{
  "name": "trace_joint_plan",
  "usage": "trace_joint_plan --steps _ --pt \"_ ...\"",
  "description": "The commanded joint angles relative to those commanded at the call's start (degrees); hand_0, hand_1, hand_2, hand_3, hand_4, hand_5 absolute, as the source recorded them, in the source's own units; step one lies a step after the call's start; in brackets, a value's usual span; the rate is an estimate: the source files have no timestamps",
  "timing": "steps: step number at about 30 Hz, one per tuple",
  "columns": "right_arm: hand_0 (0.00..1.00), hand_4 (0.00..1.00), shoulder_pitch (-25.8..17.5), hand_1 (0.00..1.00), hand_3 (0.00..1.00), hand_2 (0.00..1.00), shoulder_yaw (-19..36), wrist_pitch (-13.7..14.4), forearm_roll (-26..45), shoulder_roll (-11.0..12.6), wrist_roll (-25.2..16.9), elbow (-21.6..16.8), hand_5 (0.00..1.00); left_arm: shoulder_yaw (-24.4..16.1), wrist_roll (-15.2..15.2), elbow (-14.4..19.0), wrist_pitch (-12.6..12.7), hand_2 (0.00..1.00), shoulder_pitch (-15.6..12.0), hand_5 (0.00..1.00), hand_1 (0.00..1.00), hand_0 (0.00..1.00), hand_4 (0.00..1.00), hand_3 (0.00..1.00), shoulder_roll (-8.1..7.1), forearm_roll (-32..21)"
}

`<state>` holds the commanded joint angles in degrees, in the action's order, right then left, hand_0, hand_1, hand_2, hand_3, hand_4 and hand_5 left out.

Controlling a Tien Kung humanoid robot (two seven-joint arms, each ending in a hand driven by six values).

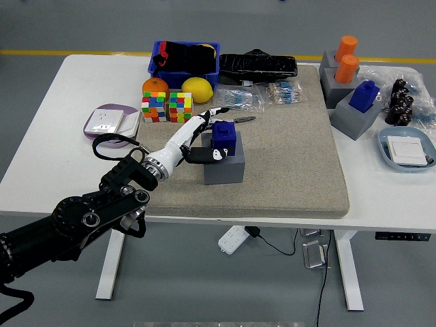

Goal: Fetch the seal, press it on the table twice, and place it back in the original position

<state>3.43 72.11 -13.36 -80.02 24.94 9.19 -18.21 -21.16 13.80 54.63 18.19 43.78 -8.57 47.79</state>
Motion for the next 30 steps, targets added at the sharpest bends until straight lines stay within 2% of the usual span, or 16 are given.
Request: trace_joint_plan --steps 2,7,8,13,14,19,20,30 --pt "0.829 0.794 0.0 0.740 0.706 0.737 0.0 0.0 0.0 0.0 0.0 0.0 0.593 0.1 0.0 -0.2 0.2 0.700 0.1 0.002 0.754 0.918 0.643 0.909 0.08 0.1" --pt "0.829 0.794 0.0 0.740 0.706 0.737 -0.1 0.0 0.0 0.1 0.0 0.0 0.593 0.2 0.0 -0.7 0.4 0.700 0.3 0.002 0.754 0.918 0.643 0.909 0.29 0.3" --pt "0.829 0.794 0.1 0.740 0.706 0.736 -0.1 0.0 0.0 0.1 0.0 0.0 0.593 0.2 -0.1 -0.8 0.4 0.650 0.3 0.002 0.730 0.900 0.618 0.904 0.32 0.3" --pt "0.829 0.794 0.1 0.740 0.706 0.736 0.0 0.0 -0.1 0.1 0.0 0.0 0.593 0.5 -0.2 -1.1 0.4 0.650 0.5 0.002 0.730 0.900 0.618 0.904 0.52 0.2" --pt "0.829 0.795 0.1 0.741 0.706 0.737 0.1 0.1 -0.1 0.1 -0.1 0.0 0.592 0.5 -0.2 -1.2 0.4 0.572 0.6 0.002 0.647 0.888 0.604 0.901 0.58 0.2" --pt "0.829 0.795 0.1 0.741 0.706 0.737 0.0 0.1 -0.1 0.1 -0.1 0.0 0.592 0.5 -0.1 -1.8 0.5 0.572 0.8 0.002 0.647 0.888 0.604 0.901 0.88 0.1" --pt "0.829 0.795 0.1 0.741 0.706 0.737 0.0 0.1 -0.1 0.1 -0.1 0.0 0.592 0.5 -0.1 -2.0 0.5 0.551 0.9 0.002 0.560 0.878 0.589 0.893 0.95 0.0" --pt "0.829 0.796 0.0 0.741 0.706 0.736 -0.1 0.1 -0.1 0.1 -0.1 0.0 0.593 0.5 0.7 -2.3 1.0 0.529 1.0 0.002 0.527 0.870 0.575 0.892 1.32 -0.5"
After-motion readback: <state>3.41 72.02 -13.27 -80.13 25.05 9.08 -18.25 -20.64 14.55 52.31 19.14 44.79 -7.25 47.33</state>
